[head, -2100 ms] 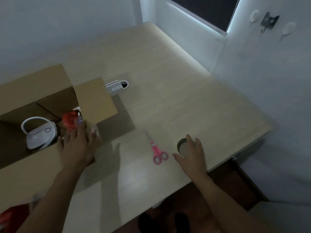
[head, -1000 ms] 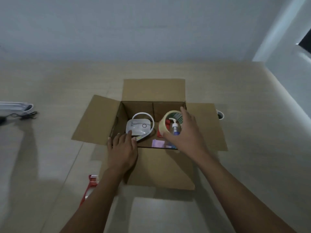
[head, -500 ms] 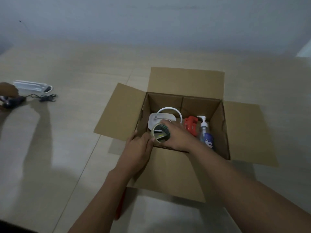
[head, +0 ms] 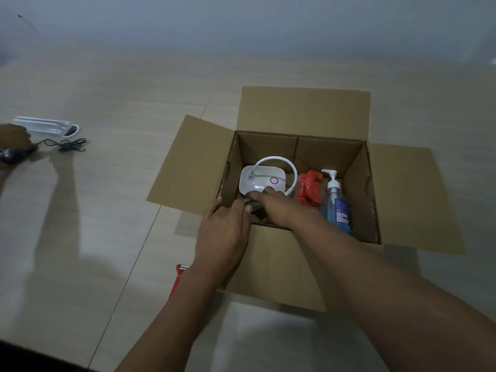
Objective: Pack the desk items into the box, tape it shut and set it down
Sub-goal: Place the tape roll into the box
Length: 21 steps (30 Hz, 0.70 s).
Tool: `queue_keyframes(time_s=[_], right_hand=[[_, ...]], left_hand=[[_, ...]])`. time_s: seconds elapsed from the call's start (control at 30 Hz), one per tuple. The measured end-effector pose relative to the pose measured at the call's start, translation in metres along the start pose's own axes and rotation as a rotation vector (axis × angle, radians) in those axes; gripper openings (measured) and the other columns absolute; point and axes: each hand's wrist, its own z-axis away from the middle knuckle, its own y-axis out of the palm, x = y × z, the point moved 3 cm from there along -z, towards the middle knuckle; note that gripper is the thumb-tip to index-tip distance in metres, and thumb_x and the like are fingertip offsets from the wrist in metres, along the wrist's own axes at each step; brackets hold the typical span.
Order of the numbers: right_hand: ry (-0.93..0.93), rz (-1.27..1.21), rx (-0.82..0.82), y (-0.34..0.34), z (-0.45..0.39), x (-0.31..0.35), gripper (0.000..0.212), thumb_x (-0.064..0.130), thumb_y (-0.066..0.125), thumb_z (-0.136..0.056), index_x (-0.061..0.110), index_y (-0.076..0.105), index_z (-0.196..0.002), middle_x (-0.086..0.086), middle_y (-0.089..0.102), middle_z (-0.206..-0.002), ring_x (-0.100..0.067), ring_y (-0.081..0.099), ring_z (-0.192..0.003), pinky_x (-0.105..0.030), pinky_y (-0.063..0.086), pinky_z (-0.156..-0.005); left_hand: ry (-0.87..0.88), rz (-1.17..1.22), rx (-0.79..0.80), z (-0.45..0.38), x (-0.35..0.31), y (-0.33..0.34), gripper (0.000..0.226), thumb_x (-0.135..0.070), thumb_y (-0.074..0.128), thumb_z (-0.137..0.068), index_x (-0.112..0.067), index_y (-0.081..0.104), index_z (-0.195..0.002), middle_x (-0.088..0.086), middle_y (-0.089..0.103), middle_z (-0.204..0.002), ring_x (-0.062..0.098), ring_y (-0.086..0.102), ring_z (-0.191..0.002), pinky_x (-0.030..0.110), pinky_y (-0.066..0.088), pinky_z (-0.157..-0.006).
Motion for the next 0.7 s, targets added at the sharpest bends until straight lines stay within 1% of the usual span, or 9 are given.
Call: queue_keyframes(time_s=[0.1, 0.17, 0.27, 0.33, 0.4, 0.5, 0.57, 0.63, 0.7], right_hand=[[0.024, -0.008, 0.005, 0.001, -0.005, -0.001, 0.059, 0.01, 0.055, -0.096, 0.034, 0.041, -0.148, -0.014, 0.043, -0.137, -0.036, 0.045, -0.123, -0.044, 0.041, -0.102], [0.042, -0.035, 0.005, 0.0, -0.006, -0.002, 0.062, 0.01, 0.057, -0.095, 0.032, 0.038, -0.15, -0.015, 0.043, -0.137, -0.035, 0.047, -0.122, -0.04, 0.041, -0.101], [0.012, -0.124, 0.018, 0.004, -0.003, -0.002, 0.061, 0.015, 0.057, -0.09, 0.046, 0.043, -0.141, -0.009, 0.047, -0.125, -0.035, 0.054, -0.108, -0.044, 0.049, -0.097], [-0.011, -0.157, 0.021, 0.005, -0.004, -0.006, 0.061, 0.015, 0.058, -0.088, 0.047, 0.044, -0.138, -0.008, 0.049, -0.119, -0.033, 0.057, -0.103, -0.045, 0.052, -0.092], [-0.033, -0.16, 0.012, 0.0, 0.002, -0.004, 0.061, 0.01, 0.061, -0.088, 0.035, 0.045, -0.141, -0.01, 0.055, -0.122, -0.032, 0.058, -0.106, -0.043, 0.051, -0.091], [-0.025, -0.177, -0.033, -0.008, 0.013, -0.01, 0.066, 0.011, 0.064, -0.09, 0.026, 0.038, -0.149, -0.01, 0.058, -0.131, -0.031, 0.058, -0.116, -0.038, 0.048, -0.092], [0.004, -0.213, -0.075, -0.016, 0.025, -0.014, 0.072, 0.018, 0.063, -0.094, 0.027, 0.028, -0.155, -0.011, 0.052, -0.143, -0.03, 0.056, -0.119, -0.032, 0.044, -0.09], [0.022, -0.273, -0.148, -0.029, 0.041, -0.018, 0.07, 0.026, 0.061, -0.096, 0.03, 0.025, -0.155, -0.008, 0.046, -0.15, -0.028, 0.052, -0.127, -0.032, 0.043, -0.094], [0.027, -0.302, -0.239, -0.047, 0.061, -0.019, 0.069, 0.032, 0.061, -0.095, 0.03, 0.027, -0.155, -0.008, 0.052, -0.142, -0.028, 0.053, -0.125, -0.033, 0.042, -0.092]], left_hand=[[-0.02, -0.064, -0.048, -0.001, -0.006, -0.002, 0.024, -0.026, 0.038, -0.104, -0.026, 0.033, -0.081, -0.006, 0.041, -0.056, 0.02, 0.046, -0.054, 0.039, 0.043, -0.102], [-0.022, -0.088, -0.049, -0.001, -0.007, 0.0, 0.026, -0.027, 0.036, -0.104, -0.025, 0.034, -0.079, -0.003, 0.049, -0.056, 0.021, 0.049, -0.055, 0.041, 0.043, -0.102], [-0.022, -0.095, -0.041, -0.001, -0.006, 0.002, 0.026, -0.027, 0.035, -0.105, -0.024, 0.034, -0.079, -0.002, 0.049, -0.056, 0.022, 0.05, -0.055, 0.041, 0.043, -0.102], [-0.009, -0.1, -0.038, -0.002, -0.006, 0.001, 0.026, -0.027, 0.035, -0.105, -0.025, 0.032, -0.079, -0.006, 0.042, -0.057, 0.021, 0.049, -0.056, 0.04, 0.043, -0.102], [0.004, -0.104, -0.037, -0.002, -0.007, 0.002, 0.026, -0.027, 0.035, -0.105, -0.025, 0.031, -0.079, -0.008, 0.037, -0.058, 0.021, 0.048, -0.056, 0.039, 0.043, -0.102], [-0.005, -0.11, -0.023, -0.002, -0.006, 0.003, 0.028, -0.029, 0.029, -0.105, -0.024, 0.035, -0.079, -0.004, 0.047, -0.057, 0.022, 0.05, -0.057, 0.041, 0.042, -0.103], [-0.012, -0.115, 0.006, -0.001, -0.006, 0.003, 0.029, -0.03, 0.027, -0.105, -0.024, 0.037, -0.079, -0.002, 0.051, -0.058, 0.023, 0.052, -0.058, 0.041, 0.042, -0.104], [-0.014, -0.118, 0.035, -0.001, -0.006, 0.002, 0.031, -0.03, 0.026, -0.105, -0.023, 0.04, -0.078, -0.003, 0.052, -0.058, 0.022, 0.053, -0.059, 0.041, 0.041, -0.105], [-0.019, -0.124, 0.071, -0.001, -0.006, 0.001, 0.033, -0.031, 0.024, -0.105, -0.023, 0.042, -0.078, -0.004, 0.053, -0.058, 0.021, 0.055, -0.06, 0.04, 0.04, -0.106]])
